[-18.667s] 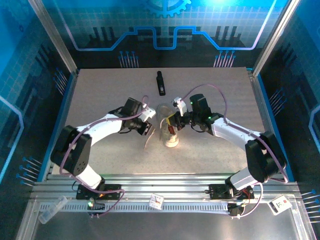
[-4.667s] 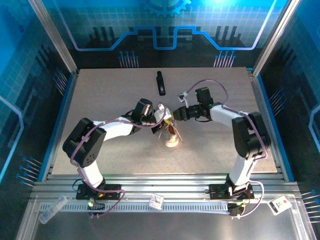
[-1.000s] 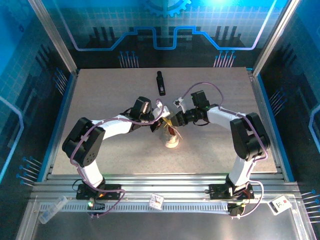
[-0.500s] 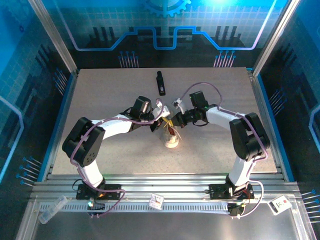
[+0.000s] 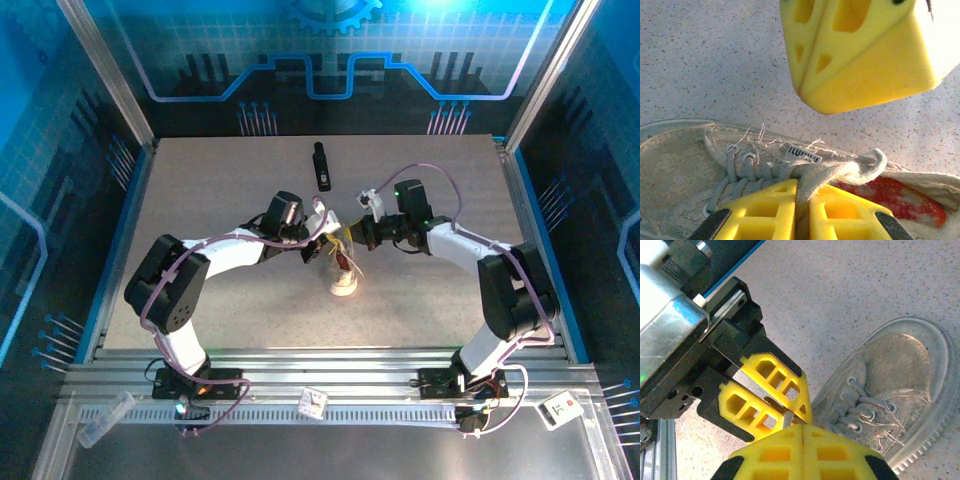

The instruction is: Tie the shoes

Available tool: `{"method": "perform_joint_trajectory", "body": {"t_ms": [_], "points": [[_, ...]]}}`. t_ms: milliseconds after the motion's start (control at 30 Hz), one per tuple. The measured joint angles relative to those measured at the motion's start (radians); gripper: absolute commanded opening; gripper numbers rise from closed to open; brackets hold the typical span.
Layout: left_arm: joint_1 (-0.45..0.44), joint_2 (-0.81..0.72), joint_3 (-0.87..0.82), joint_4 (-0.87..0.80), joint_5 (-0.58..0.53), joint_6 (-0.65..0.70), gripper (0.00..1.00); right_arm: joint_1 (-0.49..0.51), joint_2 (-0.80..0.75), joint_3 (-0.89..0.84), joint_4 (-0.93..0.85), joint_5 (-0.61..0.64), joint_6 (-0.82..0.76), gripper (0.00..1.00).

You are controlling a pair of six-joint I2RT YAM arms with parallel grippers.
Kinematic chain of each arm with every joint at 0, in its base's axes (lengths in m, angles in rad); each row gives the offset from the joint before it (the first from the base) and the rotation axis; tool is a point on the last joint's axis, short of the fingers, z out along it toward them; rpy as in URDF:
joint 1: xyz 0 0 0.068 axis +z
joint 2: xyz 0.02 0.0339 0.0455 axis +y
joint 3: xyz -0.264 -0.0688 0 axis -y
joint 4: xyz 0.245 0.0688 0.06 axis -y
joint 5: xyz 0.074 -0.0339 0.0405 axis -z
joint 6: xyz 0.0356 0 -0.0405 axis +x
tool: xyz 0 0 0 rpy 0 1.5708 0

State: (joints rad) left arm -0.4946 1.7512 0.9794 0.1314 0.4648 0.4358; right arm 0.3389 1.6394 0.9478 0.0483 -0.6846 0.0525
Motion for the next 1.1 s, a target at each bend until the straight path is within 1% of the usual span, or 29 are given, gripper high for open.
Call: {"method": "perform_joint_trajectory", "body": {"t_ms": [33,167,233,367,700,1033,1067,1100], "points": [[0.0,0.0,0.0,0.0,0.0,0.0,0.1,0.0,0.003,0.0,0.0,-0.002,0.0,0.0],[0.0,0.0,0.003,0.0,0.0,0.0,0.09,0.0,0.035,0.003,-0.001,-0.023,0.003,0.2],[0.0,0.002,0.01,-0.002,0.0,0.0,0.09,0.0,0.071,0.008,-0.006,-0.037,0.009,0.24],[0.0,0.009,0.013,0.006,0.0,-0.006,0.07,0.0,0.123,0.01,-0.013,-0.056,0.019,0.27],[0.0,0.032,0.028,0.01,0.001,-0.016,0.05,-0.026,0.139,0.01,0.014,-0.106,0.057,0.29],[0.0,0.037,0.028,0.019,0.001,-0.016,0.04,-0.026,0.201,0.053,0.006,-0.151,0.061,0.3],[0.0,0.038,0.028,0.019,0.001,-0.016,0.04,-0.027,0.203,0.056,0.004,-0.154,0.061,0.28],[0.0,0.038,0.028,0.02,0.001,-0.016,0.04,-0.027,0.205,0.058,0.002,-0.156,0.061,0.24]]}}
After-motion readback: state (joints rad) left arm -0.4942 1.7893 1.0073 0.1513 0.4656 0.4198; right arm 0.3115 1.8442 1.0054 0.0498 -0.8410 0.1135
